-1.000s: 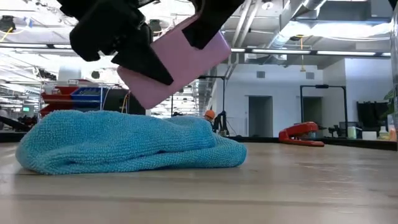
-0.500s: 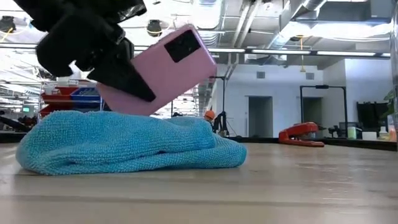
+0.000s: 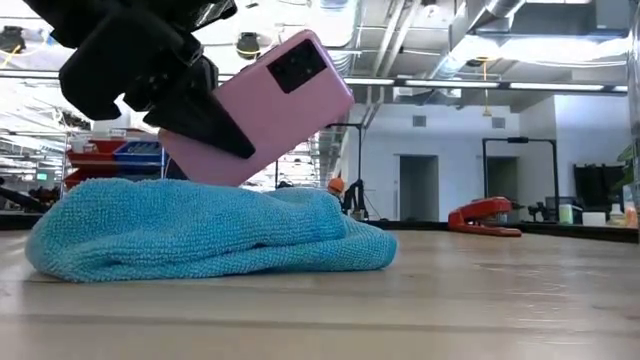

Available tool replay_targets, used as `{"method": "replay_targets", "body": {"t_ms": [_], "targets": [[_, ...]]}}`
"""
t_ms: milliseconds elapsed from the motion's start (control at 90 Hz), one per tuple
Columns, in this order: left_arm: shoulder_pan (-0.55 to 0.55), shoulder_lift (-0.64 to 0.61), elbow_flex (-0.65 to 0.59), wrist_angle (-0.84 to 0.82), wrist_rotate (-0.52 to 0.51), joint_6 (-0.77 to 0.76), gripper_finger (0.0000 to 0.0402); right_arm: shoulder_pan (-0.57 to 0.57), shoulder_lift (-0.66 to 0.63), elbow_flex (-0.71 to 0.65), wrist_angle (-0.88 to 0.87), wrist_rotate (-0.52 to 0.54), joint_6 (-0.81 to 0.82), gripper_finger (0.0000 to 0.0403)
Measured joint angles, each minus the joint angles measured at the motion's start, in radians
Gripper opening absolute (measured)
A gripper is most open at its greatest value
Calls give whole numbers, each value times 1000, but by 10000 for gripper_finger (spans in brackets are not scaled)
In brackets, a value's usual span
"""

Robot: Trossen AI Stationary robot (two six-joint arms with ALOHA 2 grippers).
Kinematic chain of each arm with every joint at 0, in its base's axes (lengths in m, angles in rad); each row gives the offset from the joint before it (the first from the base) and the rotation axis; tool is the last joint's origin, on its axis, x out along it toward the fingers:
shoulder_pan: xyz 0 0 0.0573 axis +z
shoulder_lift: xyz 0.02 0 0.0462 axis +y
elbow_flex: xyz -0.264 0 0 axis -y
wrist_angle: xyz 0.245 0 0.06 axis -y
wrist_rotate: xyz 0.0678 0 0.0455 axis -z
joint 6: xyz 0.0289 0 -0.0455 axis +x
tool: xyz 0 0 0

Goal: Apply microfiber cloth
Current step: Spray the back of the cellphone with the spray cleaning bottle

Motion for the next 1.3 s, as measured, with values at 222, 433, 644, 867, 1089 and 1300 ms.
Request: {"method": "replay_targets", "body": {"t_ms": [222, 433, 644, 867, 1089, 1300], "targets": [[1, 0, 0, 17, 1, 1, 8, 107, 5, -71, 0, 98, -48, 246], [2, 0, 0, 77, 30, 44, 9, 78, 5, -176, 0, 151, -152, 244], [2, -1, 0, 79, 32, 50, 9, 20, -1, -179, -1, 150, -171, 244], [2, -1, 0, 78, 32, 50, 9, 1, -7, -179, -1, 90, -208, 244], [-4, -1, 0, 75, 44, 50, 9, -11, -37, -223, 0, 61, -241, 237], [-12, -1, 0, 73, 45, 50, 9, -18, -123, -390, -3, 7, -216, 215]]}}
